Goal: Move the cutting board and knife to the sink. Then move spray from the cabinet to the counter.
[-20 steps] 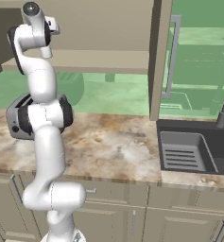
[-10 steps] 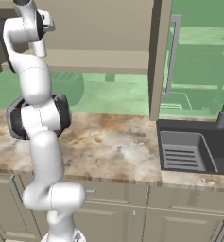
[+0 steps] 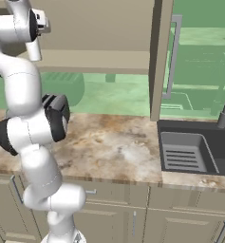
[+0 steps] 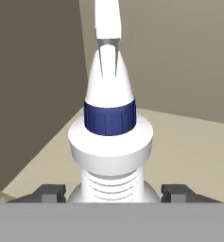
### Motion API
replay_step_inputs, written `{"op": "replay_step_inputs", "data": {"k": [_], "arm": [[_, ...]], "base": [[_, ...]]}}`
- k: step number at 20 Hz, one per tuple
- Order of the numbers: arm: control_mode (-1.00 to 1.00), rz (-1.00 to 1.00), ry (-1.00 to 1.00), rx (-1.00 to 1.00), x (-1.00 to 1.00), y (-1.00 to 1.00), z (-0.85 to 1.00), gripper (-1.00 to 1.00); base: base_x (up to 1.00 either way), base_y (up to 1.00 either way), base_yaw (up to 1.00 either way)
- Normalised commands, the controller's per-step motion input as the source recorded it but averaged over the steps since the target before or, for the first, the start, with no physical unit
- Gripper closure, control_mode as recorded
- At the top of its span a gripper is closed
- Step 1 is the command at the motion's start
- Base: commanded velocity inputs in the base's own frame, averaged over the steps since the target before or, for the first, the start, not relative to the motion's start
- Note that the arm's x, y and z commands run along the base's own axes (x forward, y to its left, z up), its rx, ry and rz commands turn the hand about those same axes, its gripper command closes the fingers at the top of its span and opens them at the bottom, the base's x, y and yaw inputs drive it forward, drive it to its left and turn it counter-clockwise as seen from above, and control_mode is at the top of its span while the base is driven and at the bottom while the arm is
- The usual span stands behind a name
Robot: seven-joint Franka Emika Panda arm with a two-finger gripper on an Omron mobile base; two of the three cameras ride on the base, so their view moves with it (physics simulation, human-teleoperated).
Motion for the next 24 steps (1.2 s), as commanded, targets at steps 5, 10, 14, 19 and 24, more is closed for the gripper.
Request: {"op": "replay_step_inputs", "data": {"k": [5,10,14,19,24], "arm": [[-1.00,0.12,0.00,0.08,-0.62,-0.73,-0.18,1.00],[-1.00,0.13,0.00,0.10,-0.69,-0.79,-0.24,1.00],[-1.00,0.15,0.00,0.04,-0.67,-0.63,-0.27,1.00],[-1.00,0.22,0.00,-0.01,-0.51,-0.35,-0.42,1.00],[-1.00,0.27,0.00,-0.04,-0.32,-0.19,-0.44,1.00]], "base": [[0.00,0.00,0.00],[0.00,0.00,0.00],[0.00,0.00,0.00],[0.00,0.00,0.00],[0.00,0.00,0.00]]}}
